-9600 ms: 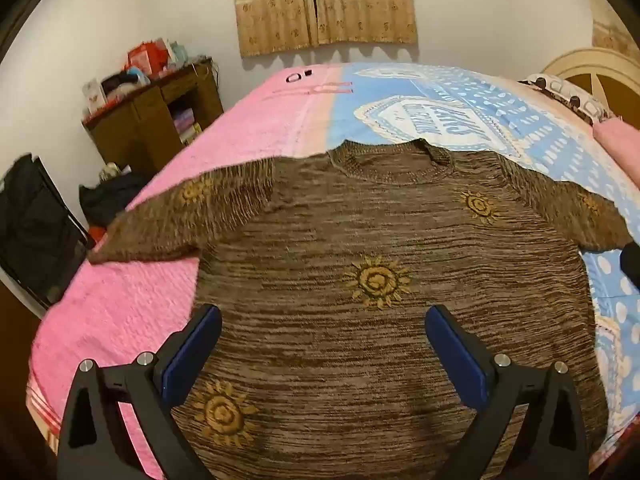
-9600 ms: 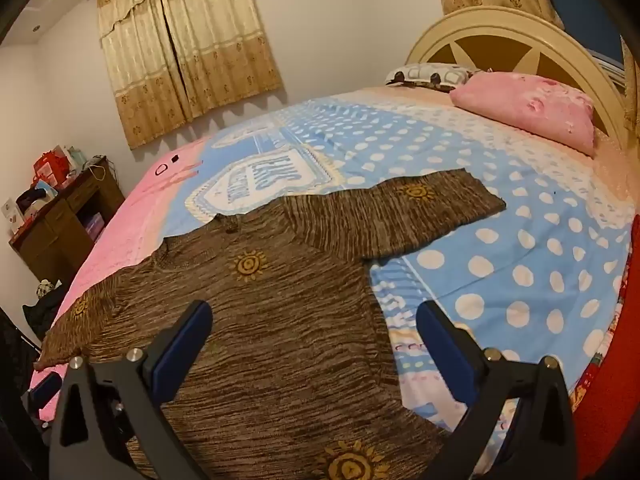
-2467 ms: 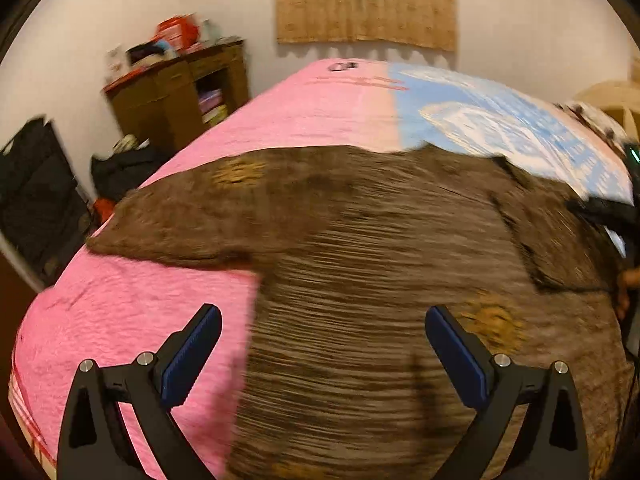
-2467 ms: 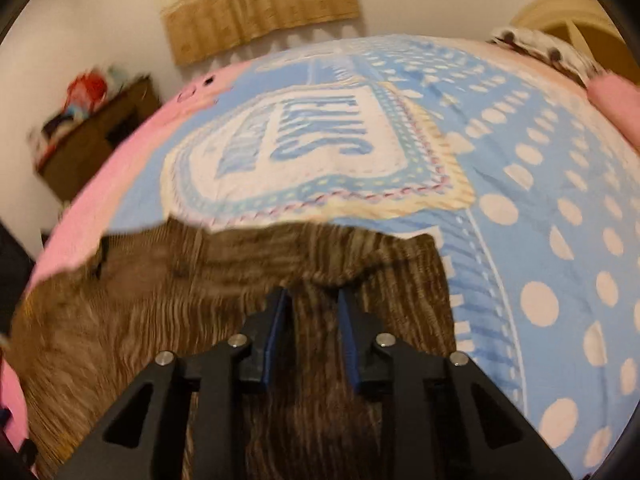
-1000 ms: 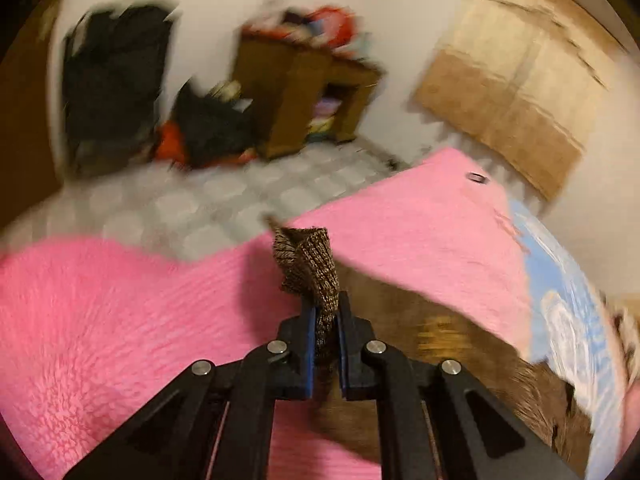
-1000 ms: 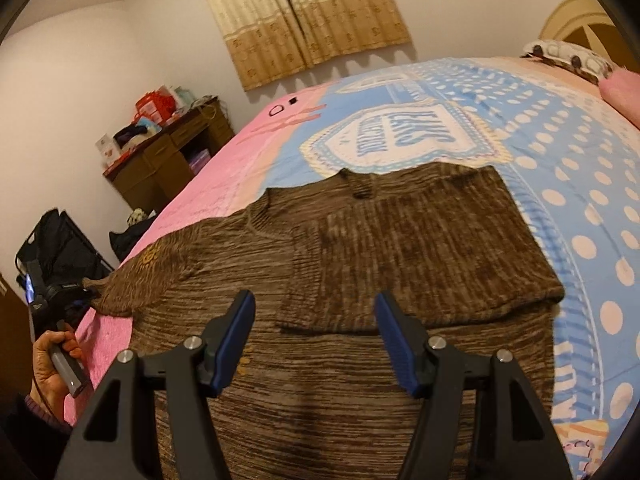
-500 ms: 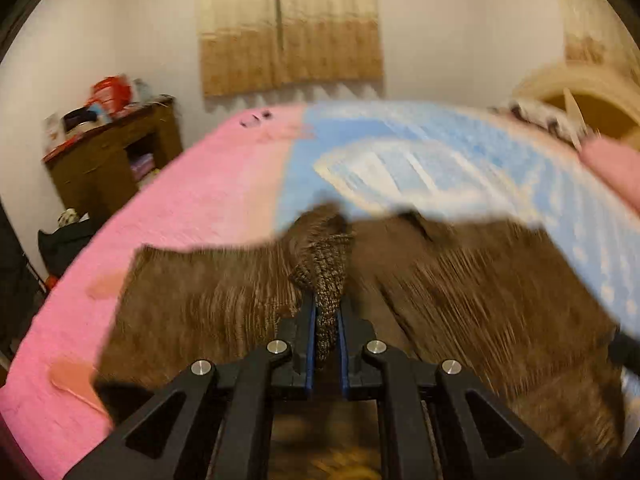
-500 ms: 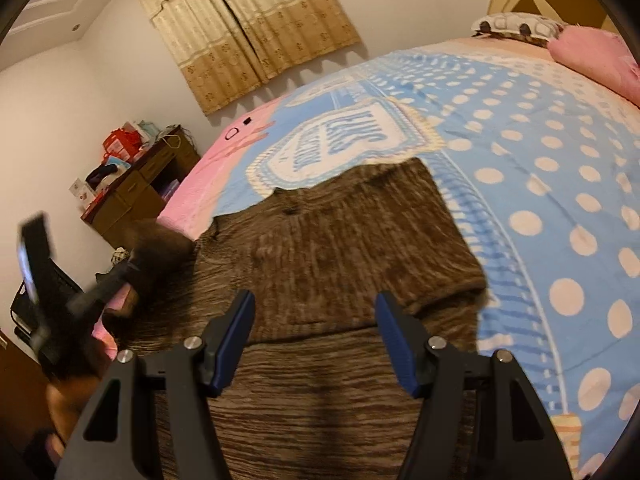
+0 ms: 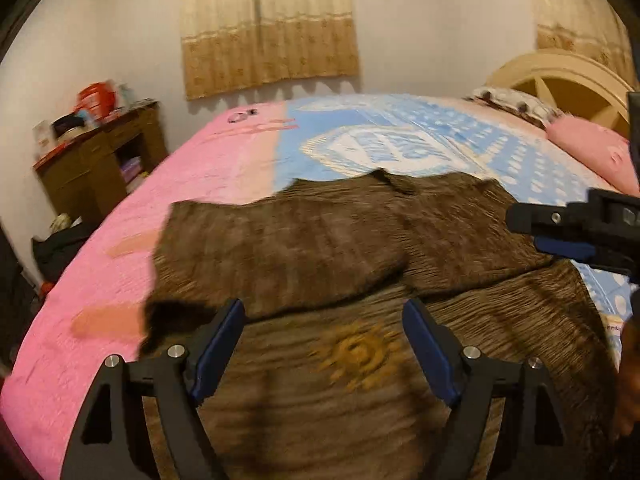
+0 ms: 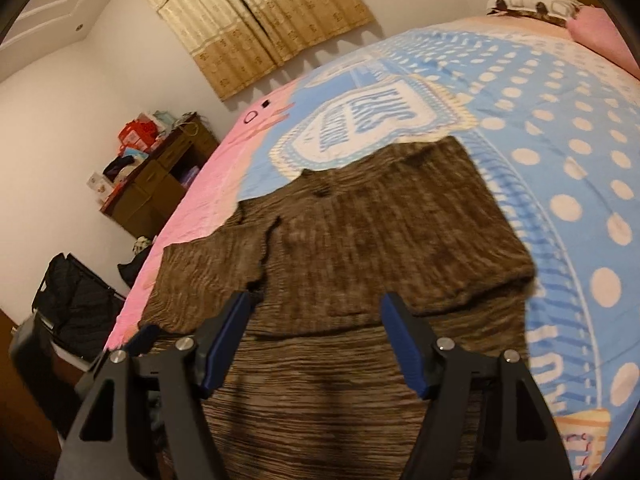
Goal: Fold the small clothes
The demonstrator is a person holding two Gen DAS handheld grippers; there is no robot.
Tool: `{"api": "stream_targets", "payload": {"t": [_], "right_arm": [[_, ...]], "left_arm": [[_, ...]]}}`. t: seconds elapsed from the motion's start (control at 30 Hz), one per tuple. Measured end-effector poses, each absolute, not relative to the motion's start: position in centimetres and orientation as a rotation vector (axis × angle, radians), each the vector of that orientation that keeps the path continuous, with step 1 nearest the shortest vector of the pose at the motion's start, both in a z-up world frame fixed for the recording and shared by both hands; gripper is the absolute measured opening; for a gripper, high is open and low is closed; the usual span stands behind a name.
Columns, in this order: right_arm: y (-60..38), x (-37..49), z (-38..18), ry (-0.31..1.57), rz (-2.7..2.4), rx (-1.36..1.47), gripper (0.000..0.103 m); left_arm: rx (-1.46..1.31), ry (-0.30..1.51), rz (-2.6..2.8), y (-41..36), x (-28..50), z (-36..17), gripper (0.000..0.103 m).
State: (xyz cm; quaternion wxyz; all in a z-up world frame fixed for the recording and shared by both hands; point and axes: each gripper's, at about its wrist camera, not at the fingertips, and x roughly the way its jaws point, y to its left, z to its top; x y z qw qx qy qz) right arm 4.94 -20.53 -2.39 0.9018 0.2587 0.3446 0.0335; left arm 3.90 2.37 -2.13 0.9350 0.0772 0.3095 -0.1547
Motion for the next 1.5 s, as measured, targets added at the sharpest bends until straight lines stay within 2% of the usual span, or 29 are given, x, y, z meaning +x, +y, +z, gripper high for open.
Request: {"api": "stream_targets", "payload": {"t": [0.2,0.27,0.3,0.37,0.43,0.47,0.5,0.7,0.87,0.97,1.0,1.03,1.1,1.2,1.33,1.43,1.47,1.5], "right_arm": [[-17.2,8.3,-2.9,0.769,0.182,0.520,0.073],[-16.0,9.6,-3.4,0.784,0.197,0.497,0.069],[-15.1,10.6,-3.8,0.801,0.205,0.469,0.062],[-13.4,12.3,-4.9,0.857,0.220,0.423,0.057],[-12.5,13.2,-5.7,0.888,0.195,0.382,0.046],[-12.0,13.2,-5.6,0.872,0.173,0.339,0.038],[-11.5,13.3,-5.4,0.871,0.166,0.295,0.012],[-11.8,11.8,-4.3,0.829,0.156,0.238,0.012],[-13.2,11.4,-6.1,0.842,0.107,0.226,0.012],[-13.0,11.4,-5.5,0.845,0.159,0.239,0.039],[-13.1,11.2,-5.2,0.842,0.164,0.252,0.057],[-13.4,10.7,-4.6,0.808,0.159,0.274,0.060],[-14.6,9.4,-2.6,0.677,0.097,0.293,0.056],[-15.4,10.2,-0.9,0.642,0.058,0.252,0.030],[-14.7,14.5,-0.6,0.696,0.087,0.227,0.028],[-12.8,17.9,-2.5,0.793,0.147,0.131,0.027],[-12.0,18.8,-3.3,0.831,0.158,0.086,0.026],[-11.2,20.0,-4.8,0.891,0.143,0.026,0.020]], "left_arm": [[-0.019,0.701,-0.189,8.9,5.2,-2.6,0.081],[-0.038,0.715,-0.129,10.4,5.7,-2.9,0.081],[-0.051,0.718,-0.102,11.1,5.8,-3.0,0.081],[-0.085,0.728,-0.067,12.3,6.1,-3.4,0.081],[-0.099,0.747,-0.042,12.8,6.7,-3.9,0.081],[-0.095,0.755,-0.017,12.9,7.1,-4.1,0.081],[-0.090,0.755,0.024,13.1,7.6,-4.3,0.081],[-0.175,0.789,0.277,16.0,10.5,-5.1,0.081],[-0.159,0.786,0.309,16.8,9.8,-5.5,0.081],[-0.173,0.748,0.276,16.8,8.7,-4.7,0.081],[-0.180,0.722,0.252,16.6,8.3,-4.2,0.081],[-0.169,0.688,0.222,16.0,8.0,-3.3,0.081],[-0.121,0.630,0.177,14.5,7.9,-1.9,0.081],[-0.070,0.592,0.084,12.4,8.8,-0.8,0.081],[-0.035,0.622,0.081,10.3,10.6,-1.6,0.081],[-0.015,0.738,0.146,10.7,11.6,-4.0,0.081],[-0.013,0.776,0.179,11.3,11.7,-4.8,0.081],[-0.028,0.809,0.201,12.1,11.8,-5.7,0.082]]}}
